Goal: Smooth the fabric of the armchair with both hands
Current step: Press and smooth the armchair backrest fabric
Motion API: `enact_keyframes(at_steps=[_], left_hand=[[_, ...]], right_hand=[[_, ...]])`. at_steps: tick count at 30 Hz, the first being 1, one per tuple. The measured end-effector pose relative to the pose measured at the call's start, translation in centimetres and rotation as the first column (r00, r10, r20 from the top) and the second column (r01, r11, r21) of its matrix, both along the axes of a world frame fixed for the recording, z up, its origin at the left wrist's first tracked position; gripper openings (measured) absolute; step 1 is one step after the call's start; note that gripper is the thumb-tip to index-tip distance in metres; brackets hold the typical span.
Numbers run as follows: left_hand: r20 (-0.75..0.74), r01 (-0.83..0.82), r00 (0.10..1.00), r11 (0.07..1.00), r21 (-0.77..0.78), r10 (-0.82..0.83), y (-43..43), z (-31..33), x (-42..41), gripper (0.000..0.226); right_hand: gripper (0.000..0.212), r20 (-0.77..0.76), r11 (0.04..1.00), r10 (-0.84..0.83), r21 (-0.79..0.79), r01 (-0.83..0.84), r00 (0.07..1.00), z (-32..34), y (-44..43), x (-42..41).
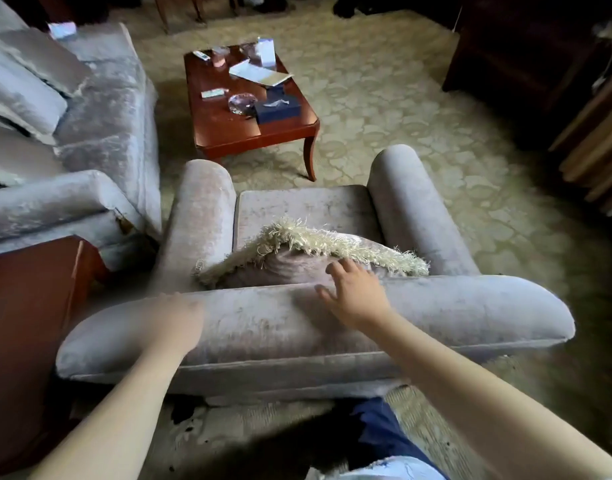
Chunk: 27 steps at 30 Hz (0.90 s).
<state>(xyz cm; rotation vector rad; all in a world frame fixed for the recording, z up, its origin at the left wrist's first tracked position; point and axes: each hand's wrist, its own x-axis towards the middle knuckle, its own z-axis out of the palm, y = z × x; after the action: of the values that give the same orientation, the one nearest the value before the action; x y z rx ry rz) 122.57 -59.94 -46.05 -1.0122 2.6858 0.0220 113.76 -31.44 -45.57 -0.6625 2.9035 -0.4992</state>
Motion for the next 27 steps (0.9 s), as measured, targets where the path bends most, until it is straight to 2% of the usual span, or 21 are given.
enact_keyframes(at_steps=[2, 5, 9, 11, 17, 19, 23, 27], left_hand=[[-0.004, 0.042, 0.999, 0.999, 0.021, -0.042, 1.7, 0.1, -1.0, 0.061], [-0.034, 0.243, 0.97, 0.965, 0.102, -0.241, 7.8, -0.4, -2.5, 0.064], [-0.017, 0.474, 0.878, 0.861, 0.185, -0.479, 18.2, -1.5, -5.6, 0.065], [0.013, 0.51, 0.847, 0.82, 0.259, -0.531, 22.6, -1.7, -8.3, 0.066], [0.084, 0.483, 0.818, 0.758, 0.437, -0.57, 33.2, -3.3, -14.7, 0.056], [0.108, 0.485, 0.803, 0.747, 0.455, -0.586, 34.5, -3.6, -16.0, 0.052], [0.161, 0.467, 0.786, 0.744, 0.477, -0.596, 34.5, -4.8, -15.6, 0.06], [0.13, 0.475, 0.798, 0.747, 0.464, -0.588, 35.0, -5.4, -15.8, 0.058]], right_hand=[[0.043, -0.01, 0.99, -0.139, 0.016, 0.139, 0.99, 0.3, 4.1, -1.5], [0.044, -0.004, 0.949, -0.292, 0.122, 0.29, 0.956, -0.5, 10.2, -3.4], [0.047, 0.166, 0.893, -0.425, 0.239, 0.382, 0.89, -2.4, 16.2, -5.7], [0.049, 0.247, 0.92, -0.374, 0.223, 0.323, 0.894, -2.7, 17.0, -6.8], [0.046, 0.334, 0.981, -0.166, 0.149, 0.122, 0.928, -3.7, 19.1, -8.0], [0.044, 0.362, 0.984, -0.129, 0.163, 0.073, 0.923, -3.6, 20.3, -8.7], [0.042, 0.407, 0.992, -0.072, 0.12, 0.025, 0.911, -3.5, 22.1, -8.2], [0.039, 0.369, 0.993, -0.01, 0.115, -0.035, 0.929, -4.2, 23.3, -9.0]])
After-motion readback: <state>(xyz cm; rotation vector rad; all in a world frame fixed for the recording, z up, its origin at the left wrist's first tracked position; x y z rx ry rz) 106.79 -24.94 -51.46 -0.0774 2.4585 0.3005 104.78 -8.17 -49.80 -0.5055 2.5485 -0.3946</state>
